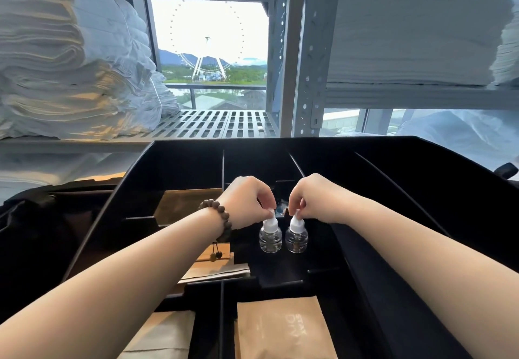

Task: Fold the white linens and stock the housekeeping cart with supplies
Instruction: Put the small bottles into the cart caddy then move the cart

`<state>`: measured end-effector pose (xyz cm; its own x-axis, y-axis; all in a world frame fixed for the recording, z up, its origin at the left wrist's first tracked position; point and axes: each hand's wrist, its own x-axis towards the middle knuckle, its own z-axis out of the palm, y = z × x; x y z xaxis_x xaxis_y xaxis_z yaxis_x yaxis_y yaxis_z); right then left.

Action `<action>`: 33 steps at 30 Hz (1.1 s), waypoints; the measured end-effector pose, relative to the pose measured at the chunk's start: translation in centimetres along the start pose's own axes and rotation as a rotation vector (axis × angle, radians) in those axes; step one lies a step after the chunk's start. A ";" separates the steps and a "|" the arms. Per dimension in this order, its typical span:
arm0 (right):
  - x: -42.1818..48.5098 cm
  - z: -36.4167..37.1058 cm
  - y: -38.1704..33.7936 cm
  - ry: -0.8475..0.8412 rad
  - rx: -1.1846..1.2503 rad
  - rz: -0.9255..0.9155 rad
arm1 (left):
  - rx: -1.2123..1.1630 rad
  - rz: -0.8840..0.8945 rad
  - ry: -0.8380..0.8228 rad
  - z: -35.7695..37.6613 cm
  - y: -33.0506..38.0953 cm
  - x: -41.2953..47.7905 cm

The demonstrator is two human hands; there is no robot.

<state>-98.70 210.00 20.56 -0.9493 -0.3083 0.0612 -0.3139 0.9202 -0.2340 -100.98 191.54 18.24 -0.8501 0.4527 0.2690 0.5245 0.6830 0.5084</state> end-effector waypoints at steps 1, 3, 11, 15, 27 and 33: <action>0.1 0.0 0.0 -0.006 -0.029 0.001 | 0.002 0.005 -0.001 0.1 0.1 0.2; 0.2 0.0 0.1 -0.014 -0.073 0.006 | 0.012 0.013 -0.005 0.4 0.3 0.6; 0.3 0.1 0.2 -0.012 -0.121 0.016 | 0.026 0.018 -0.022 1.7 0.6 1.1; 0.0 0.1 0.3 0.009 -0.100 0.011 | 0.035 0.017 -0.026 1.7 0.7 1.1; -2.7 -1.3 0.9 0.111 0.145 -0.010 | -0.027 -0.010 0.069 0.5 1.3 -1.3; -5.3 -1.1 1.2 0.208 0.279 0.002 | -0.036 -0.040 0.141 -0.9 3.2 -3.3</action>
<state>-94.03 213.07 21.03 -0.9418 -0.2239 0.2506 -0.3227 0.8106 -0.4886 -96.50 191.76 19.72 -0.8696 0.3389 0.3590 0.4904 0.6769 0.5490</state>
